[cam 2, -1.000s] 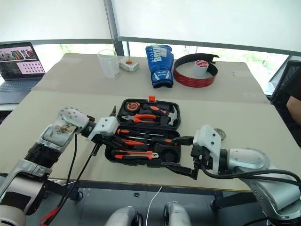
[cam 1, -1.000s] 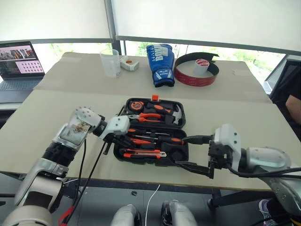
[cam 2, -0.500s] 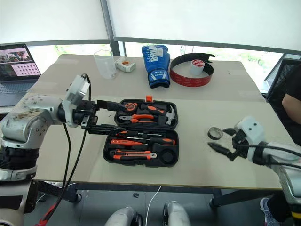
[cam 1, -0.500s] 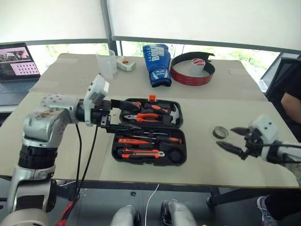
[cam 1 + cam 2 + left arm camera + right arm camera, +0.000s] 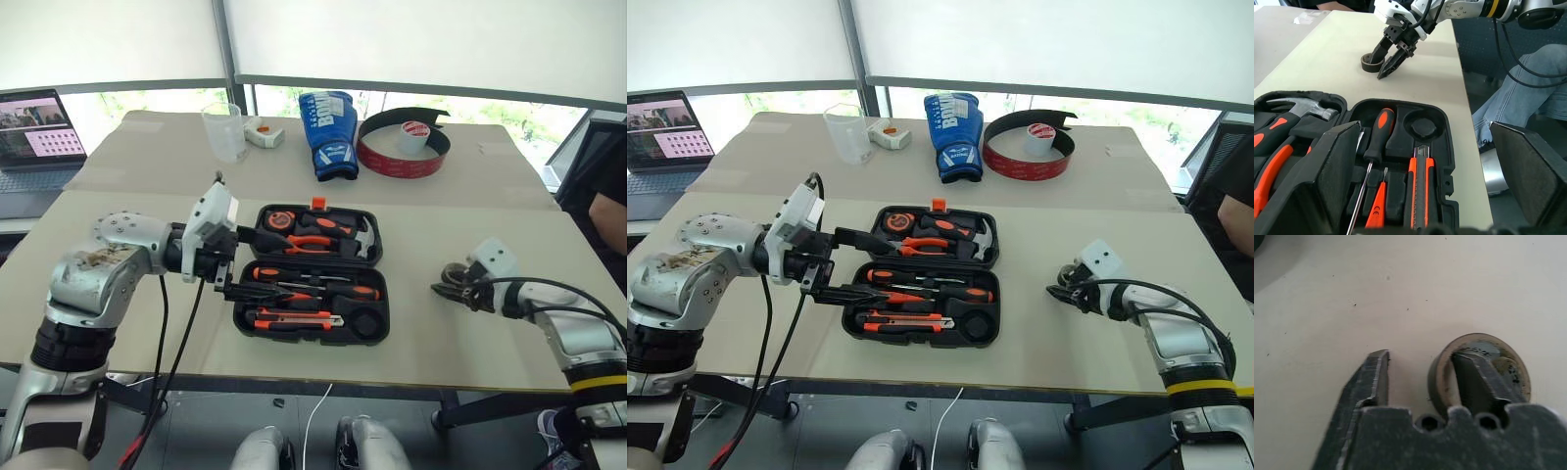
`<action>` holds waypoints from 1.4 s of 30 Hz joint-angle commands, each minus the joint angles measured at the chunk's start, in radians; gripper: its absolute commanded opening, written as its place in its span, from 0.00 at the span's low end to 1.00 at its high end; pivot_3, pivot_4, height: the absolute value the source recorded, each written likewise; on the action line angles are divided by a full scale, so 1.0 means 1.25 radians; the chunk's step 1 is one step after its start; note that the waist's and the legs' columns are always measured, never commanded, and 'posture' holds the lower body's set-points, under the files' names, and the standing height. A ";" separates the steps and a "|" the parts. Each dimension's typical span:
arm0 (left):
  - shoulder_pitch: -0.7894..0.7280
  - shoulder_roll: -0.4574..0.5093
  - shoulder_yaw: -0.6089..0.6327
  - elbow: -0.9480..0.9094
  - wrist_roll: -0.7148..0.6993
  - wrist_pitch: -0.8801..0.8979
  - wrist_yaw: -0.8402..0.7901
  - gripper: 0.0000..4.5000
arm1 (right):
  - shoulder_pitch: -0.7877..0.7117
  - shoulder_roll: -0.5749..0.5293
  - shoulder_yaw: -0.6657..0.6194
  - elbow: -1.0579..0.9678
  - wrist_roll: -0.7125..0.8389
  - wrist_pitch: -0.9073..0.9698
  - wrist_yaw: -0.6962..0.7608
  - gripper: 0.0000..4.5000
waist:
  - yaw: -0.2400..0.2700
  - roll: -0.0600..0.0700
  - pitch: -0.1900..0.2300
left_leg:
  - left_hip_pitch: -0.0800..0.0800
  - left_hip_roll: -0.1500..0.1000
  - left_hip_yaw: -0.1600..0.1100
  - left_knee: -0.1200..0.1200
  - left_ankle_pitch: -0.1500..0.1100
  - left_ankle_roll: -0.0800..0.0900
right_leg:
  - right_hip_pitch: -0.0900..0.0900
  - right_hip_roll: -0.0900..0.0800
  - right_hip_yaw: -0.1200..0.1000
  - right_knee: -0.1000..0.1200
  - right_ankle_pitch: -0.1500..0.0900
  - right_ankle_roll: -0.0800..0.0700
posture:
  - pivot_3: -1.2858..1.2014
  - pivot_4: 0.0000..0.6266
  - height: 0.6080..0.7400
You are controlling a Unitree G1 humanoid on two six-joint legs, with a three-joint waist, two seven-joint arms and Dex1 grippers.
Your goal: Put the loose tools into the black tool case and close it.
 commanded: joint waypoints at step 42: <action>0.084 0.077 -0.051 0.081 0.111 -0.181 -0.032 1.00 | 0.025 -0.048 0.014 -0.614 0.248 0.329 0.152 0.94 | 0.003 0.004 0.002 | -0.005 0.000 -0.002 0.001 -0.001 0.001 | -0.003 -0.001 -0.003 -0.001 0.000 0.000 | 0.52 0.24 0.90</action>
